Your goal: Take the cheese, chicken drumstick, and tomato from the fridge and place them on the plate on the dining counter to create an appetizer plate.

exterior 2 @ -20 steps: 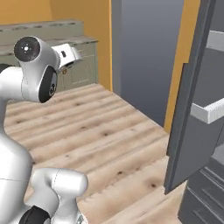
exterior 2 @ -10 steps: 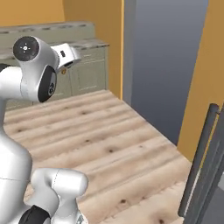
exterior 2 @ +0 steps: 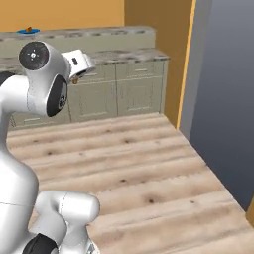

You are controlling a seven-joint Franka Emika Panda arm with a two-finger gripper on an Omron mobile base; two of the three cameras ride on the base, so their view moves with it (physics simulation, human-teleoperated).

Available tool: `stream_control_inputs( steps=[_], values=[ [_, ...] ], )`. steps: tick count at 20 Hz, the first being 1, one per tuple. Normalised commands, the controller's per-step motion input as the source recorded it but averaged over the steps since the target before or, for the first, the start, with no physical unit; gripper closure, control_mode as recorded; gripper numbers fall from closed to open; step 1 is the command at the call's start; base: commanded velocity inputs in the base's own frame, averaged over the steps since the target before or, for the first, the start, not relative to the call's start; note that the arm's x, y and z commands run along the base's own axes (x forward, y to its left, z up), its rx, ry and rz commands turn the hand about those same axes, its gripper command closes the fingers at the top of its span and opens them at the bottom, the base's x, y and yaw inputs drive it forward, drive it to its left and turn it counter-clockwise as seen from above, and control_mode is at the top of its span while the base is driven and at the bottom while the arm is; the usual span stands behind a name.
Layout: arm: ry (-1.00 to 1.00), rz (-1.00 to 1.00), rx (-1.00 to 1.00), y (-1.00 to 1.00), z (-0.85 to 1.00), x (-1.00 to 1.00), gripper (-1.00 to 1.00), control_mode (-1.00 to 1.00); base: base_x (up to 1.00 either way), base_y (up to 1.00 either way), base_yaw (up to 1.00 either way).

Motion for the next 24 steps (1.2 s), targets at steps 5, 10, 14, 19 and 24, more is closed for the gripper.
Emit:
stream_control_inputs(
  steps=[5,10,14,19,24],
  values=[
    [0.0,0.0,0.0,0.0,0.0,0.0,1.0,1.0,1.0,0.0,0.46],
    [0.0,0.0,0.0,0.0,0.0,0.0,1.0,1.0,1.0,0.0,0.43],
    [0.0,0.0,0.0,0.0,0.0,0.0,1.0,1.0,1.0,0.0,0.47],
    [0.0,0.0,0.0,0.0,0.0,0.0,1.0,1.0,1.0,0.0,0.52],
    [0.0,0.0,0.0,0.0,0.0,0.0,1.0,1.0,1.0,0.0,0.55]
  ],
)
